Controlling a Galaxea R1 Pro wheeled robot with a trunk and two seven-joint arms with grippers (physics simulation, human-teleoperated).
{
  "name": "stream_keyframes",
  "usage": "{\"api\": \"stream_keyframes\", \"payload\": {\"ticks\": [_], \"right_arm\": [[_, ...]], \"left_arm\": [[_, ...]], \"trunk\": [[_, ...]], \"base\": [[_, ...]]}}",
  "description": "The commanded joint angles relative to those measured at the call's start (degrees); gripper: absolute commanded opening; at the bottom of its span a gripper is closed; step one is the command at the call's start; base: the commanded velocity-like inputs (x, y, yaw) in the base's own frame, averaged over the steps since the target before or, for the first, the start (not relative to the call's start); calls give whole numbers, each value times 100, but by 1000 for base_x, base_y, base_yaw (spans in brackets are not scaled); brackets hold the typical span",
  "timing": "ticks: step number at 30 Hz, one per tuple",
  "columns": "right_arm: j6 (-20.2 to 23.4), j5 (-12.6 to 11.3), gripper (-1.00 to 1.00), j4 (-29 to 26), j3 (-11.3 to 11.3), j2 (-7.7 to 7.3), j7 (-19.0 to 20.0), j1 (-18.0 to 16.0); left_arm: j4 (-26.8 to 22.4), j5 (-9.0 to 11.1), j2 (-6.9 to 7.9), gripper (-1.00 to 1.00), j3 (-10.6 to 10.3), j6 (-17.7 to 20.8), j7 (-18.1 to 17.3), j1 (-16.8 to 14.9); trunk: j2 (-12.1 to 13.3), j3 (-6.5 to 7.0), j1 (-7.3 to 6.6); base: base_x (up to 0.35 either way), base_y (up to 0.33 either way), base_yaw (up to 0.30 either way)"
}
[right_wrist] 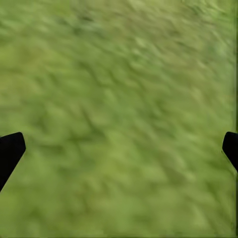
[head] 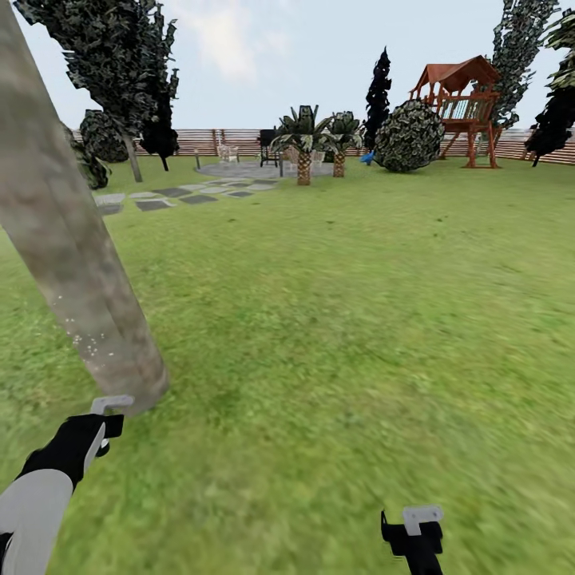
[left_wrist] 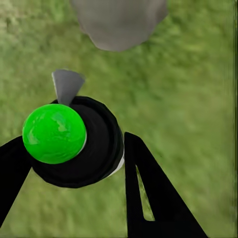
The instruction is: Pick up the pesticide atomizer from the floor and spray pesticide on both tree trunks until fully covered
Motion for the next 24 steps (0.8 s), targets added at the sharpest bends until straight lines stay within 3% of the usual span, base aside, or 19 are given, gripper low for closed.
{"api": "stream_keyframes", "payload": {"ticks": [1,9,24], "right_arm": [[1,57,100,6,12,0,-51,-4],[1,57,100,6,12,6,-51,-4],[1,57,100,8,13,9,-50,-4]], "left_arm": [[-9,-9,-3,-100,14,27,4,-3],[-8,-19,-5,-100,14,27,4,-3],[-8,-19,-10,-100,14,27,5,-3]], "trunk": [[-2,-5,2],[-2,-5,2],[-2,-5,2]], "base": [[239,-188,0],[239,-187,55],[198,-211,269]]}}
